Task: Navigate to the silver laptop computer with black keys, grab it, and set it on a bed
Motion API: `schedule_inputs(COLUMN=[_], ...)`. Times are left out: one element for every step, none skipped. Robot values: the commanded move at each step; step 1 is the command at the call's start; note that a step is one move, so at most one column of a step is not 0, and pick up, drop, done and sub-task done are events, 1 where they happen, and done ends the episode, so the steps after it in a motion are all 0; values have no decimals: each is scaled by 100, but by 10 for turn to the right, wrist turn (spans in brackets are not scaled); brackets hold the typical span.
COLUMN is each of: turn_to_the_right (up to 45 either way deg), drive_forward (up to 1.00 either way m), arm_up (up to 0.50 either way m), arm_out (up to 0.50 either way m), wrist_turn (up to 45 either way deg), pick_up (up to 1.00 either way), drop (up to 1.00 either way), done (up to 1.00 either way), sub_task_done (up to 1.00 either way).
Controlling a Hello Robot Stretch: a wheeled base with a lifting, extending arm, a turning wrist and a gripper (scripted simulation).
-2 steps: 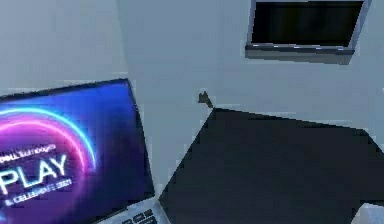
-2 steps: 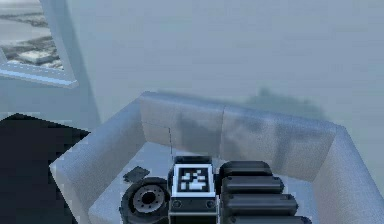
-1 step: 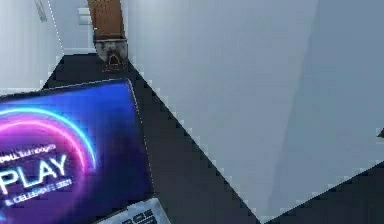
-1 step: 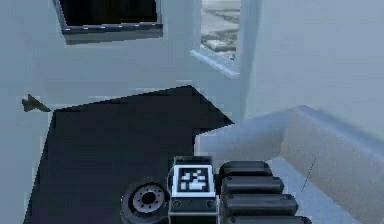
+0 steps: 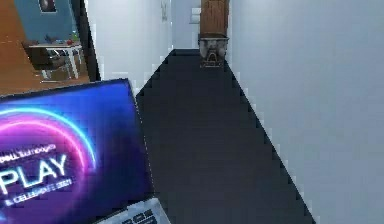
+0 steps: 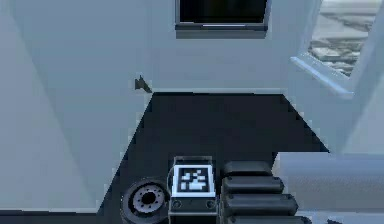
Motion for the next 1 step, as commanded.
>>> schedule_inputs(turn_to_the_right=[0], drive_forward=[100], arm_up=[0], arm_out=[0], wrist_turn=[0], pick_up=[0], drop=[0], done=[0], sub_task_done=[0])
